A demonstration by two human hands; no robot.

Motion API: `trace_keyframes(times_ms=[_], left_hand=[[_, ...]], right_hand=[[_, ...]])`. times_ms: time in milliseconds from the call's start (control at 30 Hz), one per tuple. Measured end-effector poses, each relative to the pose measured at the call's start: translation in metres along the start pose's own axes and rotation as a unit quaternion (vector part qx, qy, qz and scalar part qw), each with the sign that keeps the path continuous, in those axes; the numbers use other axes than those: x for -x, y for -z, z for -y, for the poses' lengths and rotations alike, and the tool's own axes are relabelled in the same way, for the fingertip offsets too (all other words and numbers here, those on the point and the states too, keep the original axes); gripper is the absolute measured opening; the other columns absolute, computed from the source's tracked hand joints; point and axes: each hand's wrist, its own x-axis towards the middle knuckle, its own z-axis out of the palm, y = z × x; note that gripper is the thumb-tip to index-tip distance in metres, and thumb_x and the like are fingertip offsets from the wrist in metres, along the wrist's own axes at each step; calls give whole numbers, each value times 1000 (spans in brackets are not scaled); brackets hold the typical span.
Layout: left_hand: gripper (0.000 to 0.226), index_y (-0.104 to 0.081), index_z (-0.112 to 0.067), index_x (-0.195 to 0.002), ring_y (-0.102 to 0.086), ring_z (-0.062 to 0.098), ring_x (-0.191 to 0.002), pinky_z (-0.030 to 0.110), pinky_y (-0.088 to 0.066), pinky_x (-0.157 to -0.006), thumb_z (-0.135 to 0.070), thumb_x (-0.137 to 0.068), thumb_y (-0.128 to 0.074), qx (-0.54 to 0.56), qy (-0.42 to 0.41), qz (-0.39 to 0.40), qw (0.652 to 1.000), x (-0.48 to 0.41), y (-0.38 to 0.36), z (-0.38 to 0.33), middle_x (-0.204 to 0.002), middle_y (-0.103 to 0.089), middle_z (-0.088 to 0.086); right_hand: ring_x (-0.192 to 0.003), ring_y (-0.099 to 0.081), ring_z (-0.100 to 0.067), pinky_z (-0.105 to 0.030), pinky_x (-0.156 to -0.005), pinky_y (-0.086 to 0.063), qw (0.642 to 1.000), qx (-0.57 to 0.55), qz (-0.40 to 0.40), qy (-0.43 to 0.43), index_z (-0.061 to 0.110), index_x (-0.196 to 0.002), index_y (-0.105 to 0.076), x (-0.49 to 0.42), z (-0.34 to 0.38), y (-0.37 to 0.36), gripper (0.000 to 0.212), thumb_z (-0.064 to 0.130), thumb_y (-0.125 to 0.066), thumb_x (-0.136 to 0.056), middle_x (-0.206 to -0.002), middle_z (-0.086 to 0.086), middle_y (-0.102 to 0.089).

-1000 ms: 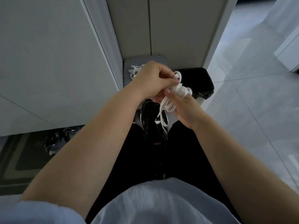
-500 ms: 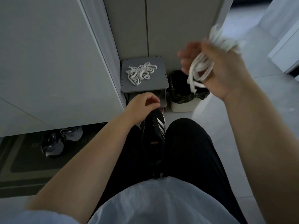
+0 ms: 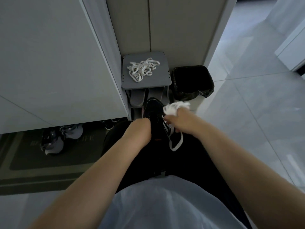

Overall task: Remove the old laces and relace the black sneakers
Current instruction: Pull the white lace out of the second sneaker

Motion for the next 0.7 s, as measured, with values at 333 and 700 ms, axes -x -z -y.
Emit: trace_keyframes(times_ms=[333, 700], left_hand=[[31, -63, -10, -113, -65, 24, -87, 40, -53, -82, -4, -91, -41, 260, -34, 24, 965, -90, -22, 24, -96, -68, 11], [39, -59, -1, -118, -56, 10, -59, 14, -52, -50, 10, -89, -35, 413, 53, 141, 898, -222, -148, 8, -73, -58, 6]], right_hand=[[-116, -52, -33, -39, -92, -46, 992, 65, -23, -102, 6, -136, -34, -67, -35, -9, 46, 18, -49, -94, -130, -19, -51], [-79, -56, -26, -26, -63, -38, 980, 104, -33, -165, 14, -91, -42, -212, -148, -13, 15, 17, -54, -84, -78, -5, -50]])
